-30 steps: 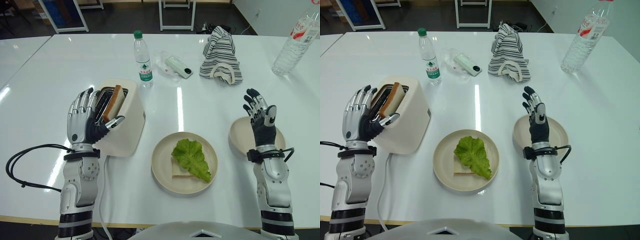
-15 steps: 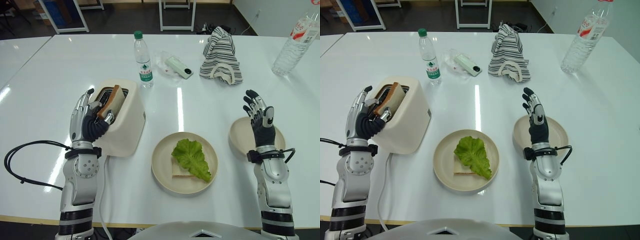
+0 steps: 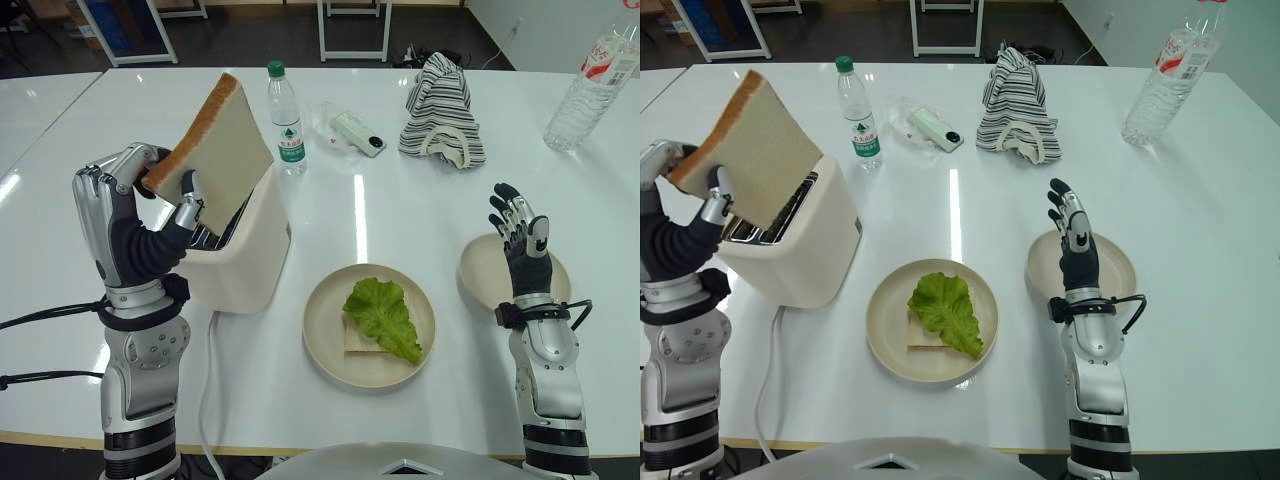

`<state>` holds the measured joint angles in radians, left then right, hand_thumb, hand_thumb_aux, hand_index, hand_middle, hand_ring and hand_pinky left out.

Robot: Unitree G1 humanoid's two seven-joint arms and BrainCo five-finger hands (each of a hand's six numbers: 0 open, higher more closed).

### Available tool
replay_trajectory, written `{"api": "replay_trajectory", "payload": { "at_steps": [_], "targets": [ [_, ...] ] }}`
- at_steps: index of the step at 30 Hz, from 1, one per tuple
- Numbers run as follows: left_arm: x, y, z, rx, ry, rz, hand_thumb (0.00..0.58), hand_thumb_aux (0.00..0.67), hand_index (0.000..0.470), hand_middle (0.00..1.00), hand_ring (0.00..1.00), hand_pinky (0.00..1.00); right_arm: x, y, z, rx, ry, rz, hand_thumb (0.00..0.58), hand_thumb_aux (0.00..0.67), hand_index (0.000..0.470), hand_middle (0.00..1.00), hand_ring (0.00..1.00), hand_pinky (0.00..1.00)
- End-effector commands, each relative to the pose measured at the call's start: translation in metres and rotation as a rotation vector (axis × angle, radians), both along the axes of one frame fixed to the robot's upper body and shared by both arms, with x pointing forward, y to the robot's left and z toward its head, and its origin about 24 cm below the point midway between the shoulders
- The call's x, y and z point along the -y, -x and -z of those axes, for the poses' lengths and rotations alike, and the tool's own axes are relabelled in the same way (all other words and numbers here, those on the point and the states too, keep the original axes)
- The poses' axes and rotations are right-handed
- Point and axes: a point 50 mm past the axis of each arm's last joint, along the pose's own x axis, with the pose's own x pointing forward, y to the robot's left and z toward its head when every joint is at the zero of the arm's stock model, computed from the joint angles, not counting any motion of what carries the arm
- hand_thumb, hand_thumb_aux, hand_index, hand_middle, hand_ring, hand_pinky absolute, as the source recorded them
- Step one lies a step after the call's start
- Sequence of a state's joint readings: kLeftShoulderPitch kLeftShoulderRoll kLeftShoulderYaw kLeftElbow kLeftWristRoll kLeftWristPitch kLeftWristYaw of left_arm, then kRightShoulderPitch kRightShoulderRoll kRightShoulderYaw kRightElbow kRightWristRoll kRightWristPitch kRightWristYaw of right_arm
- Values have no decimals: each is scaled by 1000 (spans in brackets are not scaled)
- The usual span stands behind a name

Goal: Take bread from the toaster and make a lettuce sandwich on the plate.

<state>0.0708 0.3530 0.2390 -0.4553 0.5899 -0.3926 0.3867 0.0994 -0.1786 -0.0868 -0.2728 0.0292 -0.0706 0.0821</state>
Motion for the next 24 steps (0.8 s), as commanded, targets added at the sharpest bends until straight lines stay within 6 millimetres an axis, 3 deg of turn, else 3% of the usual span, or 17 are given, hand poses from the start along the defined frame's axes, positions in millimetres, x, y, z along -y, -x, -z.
{"api": "replay_trajectory", "payload": {
  "at_steps": [1, 6, 15, 20, 24],
  "targets": [
    [23, 1, 10, -33, 18, 102, 580, 670, 470, 1000, 1000, 1000, 0, 0, 4, -17, 9, 6, 0, 0, 0, 0, 0, 0],
    [53, -3, 22, -168, 166, 320, 580, 670, 470, 1000, 1000, 1000, 2, 1, 5, -19, 8, 19, 0, 0, 0, 0, 0, 0],
    [102, -6, 74, -715, 714, 795, 580, 670, 470, 1000, 1000, 1000, 12, 3, 7, -26, 0, 68, 0, 0, 0, 0, 0, 0],
    [120, -9, 99, -923, 779, 895, 580, 670, 470, 1000, 1000, 1000, 11, 3, 8, -31, 1, 72, 0, 0, 0, 0, 0, 0],
    [122, -17, 115, -1096, 712, 947, 580, 670, 470, 1000, 1000, 1000, 10, 3, 10, -36, 7, 73, 0, 0, 0, 0, 0, 0]
  ]
}}
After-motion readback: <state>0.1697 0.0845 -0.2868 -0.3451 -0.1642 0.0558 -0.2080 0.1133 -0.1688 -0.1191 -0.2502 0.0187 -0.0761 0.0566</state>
